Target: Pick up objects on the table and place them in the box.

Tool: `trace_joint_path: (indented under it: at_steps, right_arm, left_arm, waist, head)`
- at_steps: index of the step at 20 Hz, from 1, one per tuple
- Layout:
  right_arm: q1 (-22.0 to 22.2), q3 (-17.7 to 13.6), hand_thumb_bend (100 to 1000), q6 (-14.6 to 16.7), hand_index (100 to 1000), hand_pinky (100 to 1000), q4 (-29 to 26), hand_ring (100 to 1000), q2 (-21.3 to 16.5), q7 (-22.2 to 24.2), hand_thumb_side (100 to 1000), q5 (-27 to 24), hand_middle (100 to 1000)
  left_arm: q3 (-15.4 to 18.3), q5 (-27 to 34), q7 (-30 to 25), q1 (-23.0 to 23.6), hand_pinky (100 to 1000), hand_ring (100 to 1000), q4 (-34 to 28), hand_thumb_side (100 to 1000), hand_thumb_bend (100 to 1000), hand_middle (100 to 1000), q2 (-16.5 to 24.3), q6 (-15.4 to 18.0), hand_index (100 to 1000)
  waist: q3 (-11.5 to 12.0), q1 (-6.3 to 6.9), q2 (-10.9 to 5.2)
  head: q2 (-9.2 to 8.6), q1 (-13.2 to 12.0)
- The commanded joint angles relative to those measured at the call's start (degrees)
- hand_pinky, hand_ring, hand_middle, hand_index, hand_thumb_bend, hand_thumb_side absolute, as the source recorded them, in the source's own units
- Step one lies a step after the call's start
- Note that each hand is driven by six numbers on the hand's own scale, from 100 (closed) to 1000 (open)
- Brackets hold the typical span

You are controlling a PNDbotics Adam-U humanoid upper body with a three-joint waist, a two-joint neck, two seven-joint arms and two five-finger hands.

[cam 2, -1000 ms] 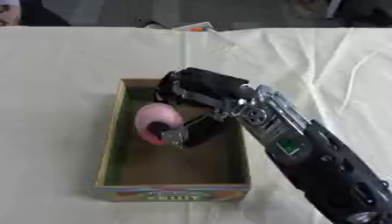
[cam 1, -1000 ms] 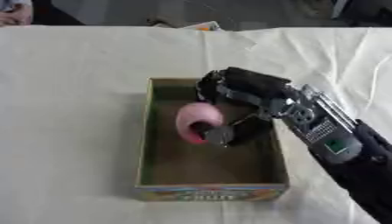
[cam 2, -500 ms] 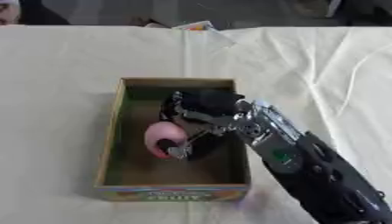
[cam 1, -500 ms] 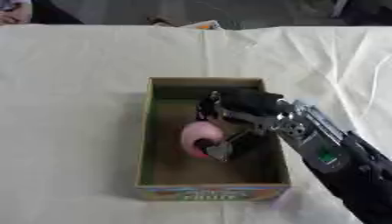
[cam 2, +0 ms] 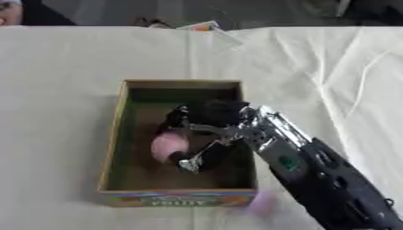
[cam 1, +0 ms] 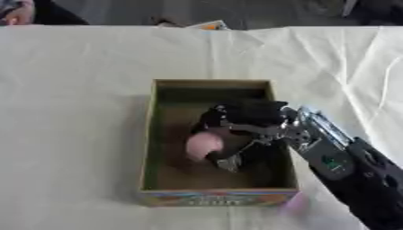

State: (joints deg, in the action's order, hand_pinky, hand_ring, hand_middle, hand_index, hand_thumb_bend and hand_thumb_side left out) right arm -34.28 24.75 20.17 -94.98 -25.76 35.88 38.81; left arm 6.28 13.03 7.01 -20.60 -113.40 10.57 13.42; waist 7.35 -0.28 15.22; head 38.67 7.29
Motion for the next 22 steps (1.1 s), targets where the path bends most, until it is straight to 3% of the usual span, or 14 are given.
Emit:
trace_joint_path:
  at_steps: [1, 3, 8, 16, 22]
  right_arm:
    - [-1.08, -1.73, 345, 0.0, 902, 663, -0.97, 850, -0.54, 2.52, 516, 0.97, 749]
    - [-1.18, -2.42, 383, -0.42, 905, 665, -1.47, 852, -0.59, 3.47, 514, 0.64, 753]
    - [-1.42, -3.94, 597, -1.8, 914, 665, -3.09, 856, -0.8, 4.71, 490, -1.28, 762]
    - [-1.86, -7.13, 596, -5.67, 902, 651, -9.0, 846, -1.88, 4.03, 577, -8.0, 746]
    - [-0.7, -12.07, 616, -10.87, 891, 637, -18.83, 830, -6.75, -3.11, 740, -19.76, 726]
  left_arm:
    - [0.17, -0.2, -0.05, -0.27, 500, 517, -1.19, 877, 100, 539, 0.69, -0.16, 818]
    - [0.16, -0.2, -0.05, -0.22, 500, 518, -1.19, 878, 100, 539, 0.66, -0.21, 818]
    - [0.1, -0.21, -0.18, -0.05, 500, 518, -1.19, 879, 100, 539, 0.51, -0.38, 818]
    - [0.13, -0.25, -0.28, 0.18, 499, 517, -1.19, 882, 100, 539, 0.37, -0.47, 818]
    - [0.54, -0.9, 0.13, 1.16, 500, 517, -1.19, 894, 100, 538, -0.1, -1.67, 817]
  waist:
    - [-0.14, 0.2, -0.88]
    - [-0.2, 0.22, -0.91]
    - [-0.3, 0.31, -0.95]
    - [-0.55, 0.47, -1.02]
    - [-1.53, 0.69, -0.92]
  head:
    - [-0.11, 0.11]
    - [-0.15, 0.15]
    - [-0.28, 0.19]
    - [-0.55, 0.43]
    - [0.02, -0.69]
